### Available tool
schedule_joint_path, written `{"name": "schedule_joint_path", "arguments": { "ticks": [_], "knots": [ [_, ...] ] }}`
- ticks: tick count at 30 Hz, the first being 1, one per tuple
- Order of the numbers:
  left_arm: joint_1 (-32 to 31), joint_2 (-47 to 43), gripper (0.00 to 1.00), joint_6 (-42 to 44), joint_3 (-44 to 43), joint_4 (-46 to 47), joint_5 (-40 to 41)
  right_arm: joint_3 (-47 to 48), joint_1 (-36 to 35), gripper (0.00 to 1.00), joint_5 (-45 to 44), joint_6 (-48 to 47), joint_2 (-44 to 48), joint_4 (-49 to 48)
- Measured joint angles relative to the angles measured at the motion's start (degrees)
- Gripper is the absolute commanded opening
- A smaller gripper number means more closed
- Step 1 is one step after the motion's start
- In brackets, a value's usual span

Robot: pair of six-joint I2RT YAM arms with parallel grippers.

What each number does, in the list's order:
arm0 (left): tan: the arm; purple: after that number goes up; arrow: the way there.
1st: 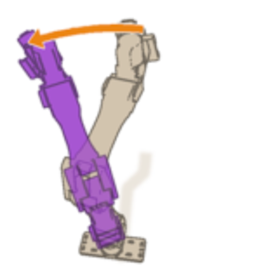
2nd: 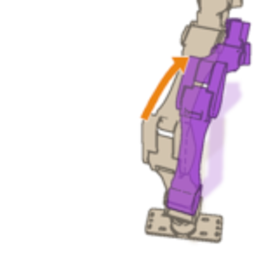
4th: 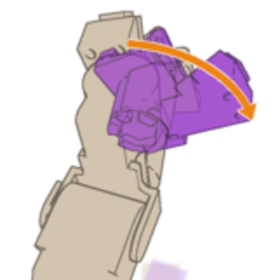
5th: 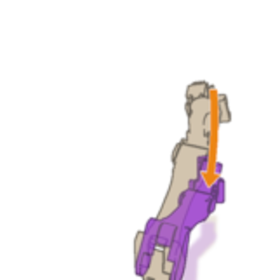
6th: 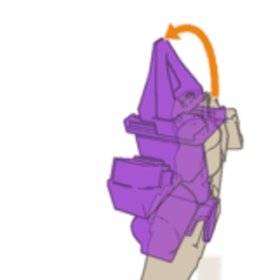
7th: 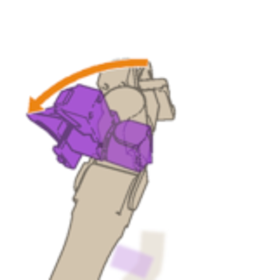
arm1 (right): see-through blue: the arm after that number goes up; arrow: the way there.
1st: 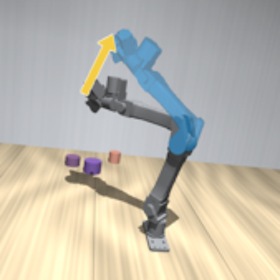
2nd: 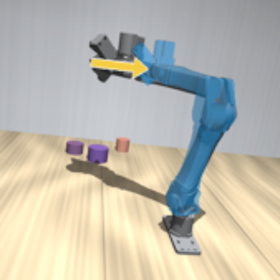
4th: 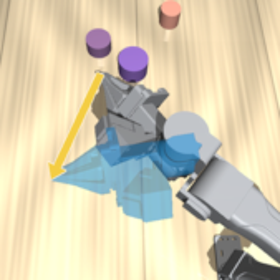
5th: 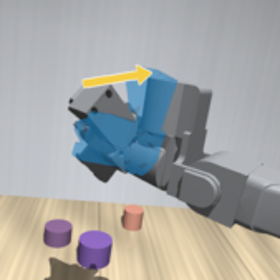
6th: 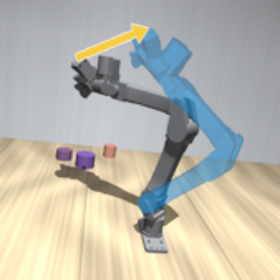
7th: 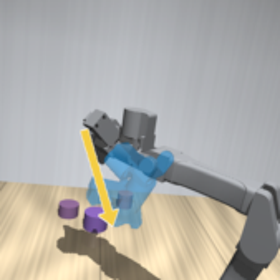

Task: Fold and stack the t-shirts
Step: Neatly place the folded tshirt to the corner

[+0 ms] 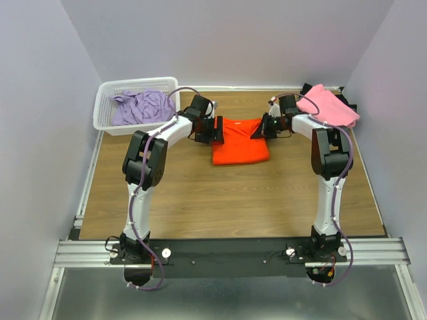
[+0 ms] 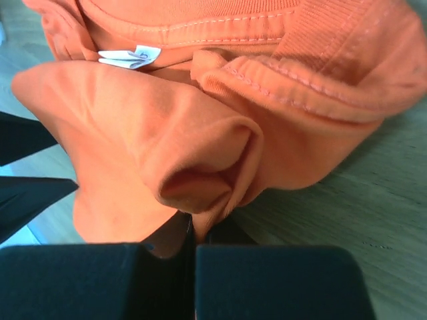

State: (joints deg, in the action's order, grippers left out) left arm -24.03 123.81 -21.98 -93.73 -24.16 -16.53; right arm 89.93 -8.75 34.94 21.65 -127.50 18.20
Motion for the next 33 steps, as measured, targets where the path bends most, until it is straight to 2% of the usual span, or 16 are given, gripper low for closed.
{"name": "schedule_joint_path", "arguments": {
  "ticks": [8,12,20,33],
  "knots": [
    [0.1,-3.0,0.83,-0.6,-1.9,-1.5,0.1,6.7,-0.2,0.02,-6.5,-0.1,0.2,4.4],
    [0.6,-6.8,0.83,-0.8,-0.7,-1.2,0.1,14.5,0.0,0.01,-11.1,-0.3,0.2,8.7],
    [1.1,-10.3,0.83,-1.2,7.1,0.9,0.3,36.9,2.8,0.01,-20.0,-1.6,-2.7,15.9],
    [1.2,-11.9,0.83,-3.8,17.0,3.5,0.3,52.3,10.1,0.01,-22.5,1.3,-14.0,20.0]
  ]
}}
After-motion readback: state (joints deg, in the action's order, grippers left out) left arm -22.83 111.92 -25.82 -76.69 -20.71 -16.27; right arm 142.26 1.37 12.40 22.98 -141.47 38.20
